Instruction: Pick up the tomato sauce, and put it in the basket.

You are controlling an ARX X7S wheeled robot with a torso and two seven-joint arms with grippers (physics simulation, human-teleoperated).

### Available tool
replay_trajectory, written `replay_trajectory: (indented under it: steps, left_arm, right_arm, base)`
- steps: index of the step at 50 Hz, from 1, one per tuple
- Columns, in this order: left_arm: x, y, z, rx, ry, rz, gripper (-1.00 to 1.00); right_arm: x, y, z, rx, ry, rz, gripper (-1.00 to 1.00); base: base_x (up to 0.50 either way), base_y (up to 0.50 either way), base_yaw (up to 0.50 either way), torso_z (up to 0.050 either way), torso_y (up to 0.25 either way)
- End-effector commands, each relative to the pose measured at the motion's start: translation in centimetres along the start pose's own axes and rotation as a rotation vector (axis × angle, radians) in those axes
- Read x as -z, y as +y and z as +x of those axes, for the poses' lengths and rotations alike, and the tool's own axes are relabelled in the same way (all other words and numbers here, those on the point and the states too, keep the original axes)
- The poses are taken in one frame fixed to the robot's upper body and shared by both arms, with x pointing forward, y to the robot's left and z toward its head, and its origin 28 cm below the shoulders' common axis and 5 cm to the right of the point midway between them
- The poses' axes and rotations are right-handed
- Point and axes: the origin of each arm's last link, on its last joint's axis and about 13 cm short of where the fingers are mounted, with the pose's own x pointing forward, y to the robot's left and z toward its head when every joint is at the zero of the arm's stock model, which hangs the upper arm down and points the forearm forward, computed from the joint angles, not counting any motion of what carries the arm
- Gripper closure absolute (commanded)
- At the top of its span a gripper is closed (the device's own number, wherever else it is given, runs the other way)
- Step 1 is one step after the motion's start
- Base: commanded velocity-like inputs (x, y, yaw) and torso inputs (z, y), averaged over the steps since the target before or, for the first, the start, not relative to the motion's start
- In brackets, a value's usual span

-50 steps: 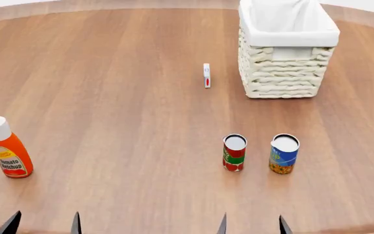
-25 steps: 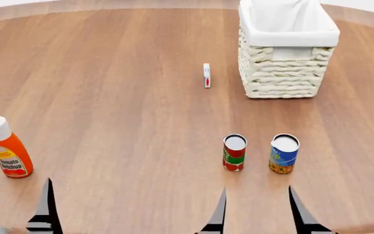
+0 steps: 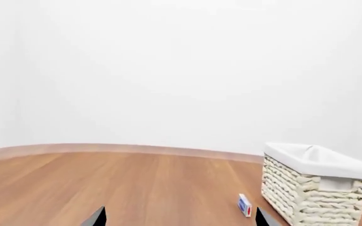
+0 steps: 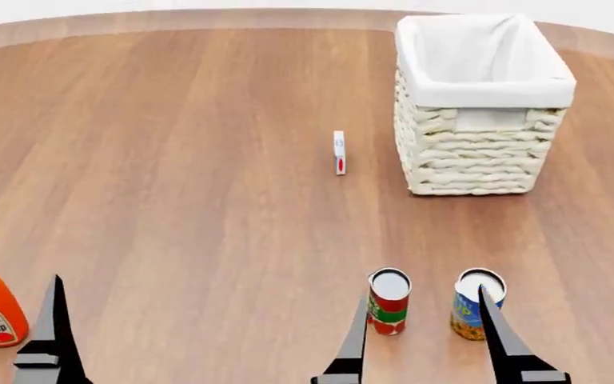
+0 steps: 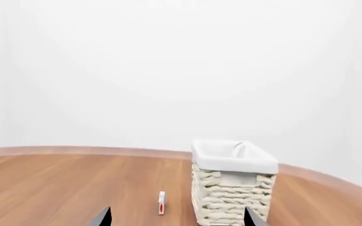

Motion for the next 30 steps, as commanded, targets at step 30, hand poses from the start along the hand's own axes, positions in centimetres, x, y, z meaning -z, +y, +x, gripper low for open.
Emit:
replay_trajectory:
  steps: [30]
  left_arm:
    - [0.32,-0.06,0.35,-0.001,-0.005,-0.021,-1.00]
  right_arm:
    - [0.16,0.01,-0.01,-0.016,-0.003,0.005,-1.00]
  base:
    - [0.50,0.00,0.00,0.000,0.001]
